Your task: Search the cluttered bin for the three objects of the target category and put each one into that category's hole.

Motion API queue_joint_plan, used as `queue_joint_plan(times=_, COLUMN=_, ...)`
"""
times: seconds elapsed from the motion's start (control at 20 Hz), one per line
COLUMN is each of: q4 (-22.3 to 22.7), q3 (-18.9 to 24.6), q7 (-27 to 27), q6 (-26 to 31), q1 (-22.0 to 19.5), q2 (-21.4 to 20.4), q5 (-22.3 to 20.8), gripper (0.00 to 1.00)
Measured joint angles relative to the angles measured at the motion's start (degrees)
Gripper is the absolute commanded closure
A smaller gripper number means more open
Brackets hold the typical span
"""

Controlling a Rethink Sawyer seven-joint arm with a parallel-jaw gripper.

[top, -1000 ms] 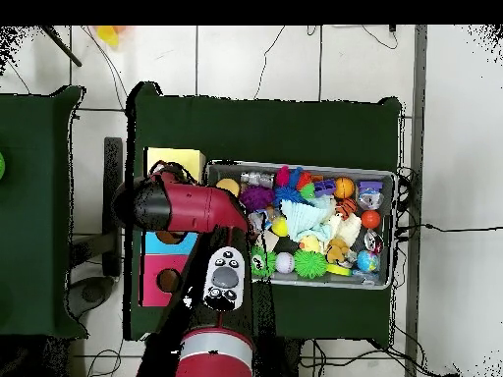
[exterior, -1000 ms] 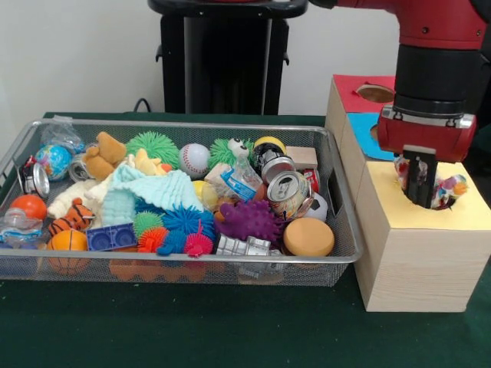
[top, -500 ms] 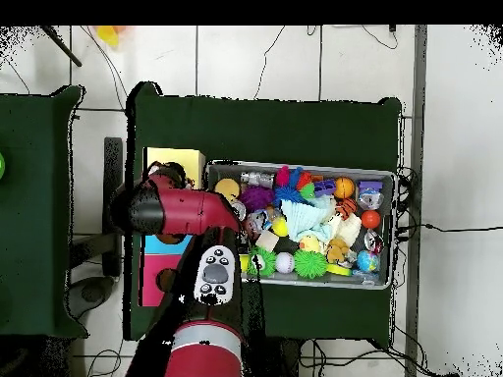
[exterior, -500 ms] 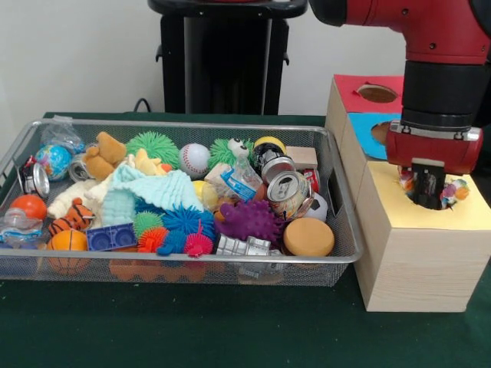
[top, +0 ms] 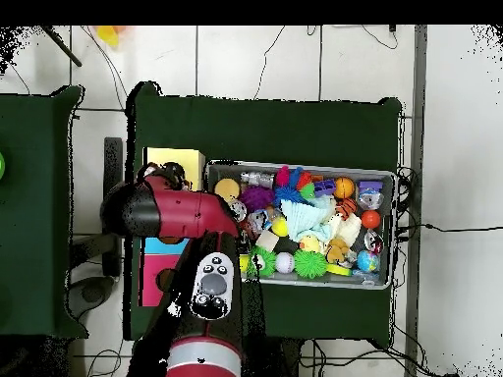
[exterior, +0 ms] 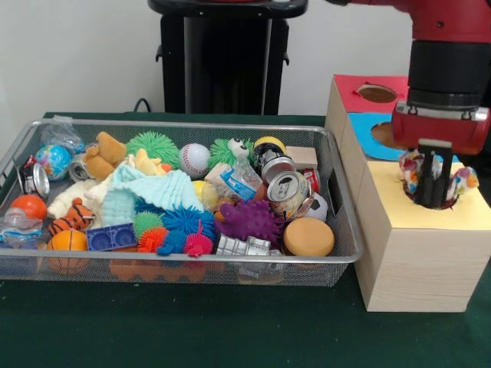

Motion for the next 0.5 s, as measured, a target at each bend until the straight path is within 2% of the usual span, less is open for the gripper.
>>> queue_joint_plan(times=0.5, q4=0.3, q3=0.0, q7=0.0, q6=12.7, q1=-0.7, q2=-8.7, q5=-0.2, gripper=1.0)
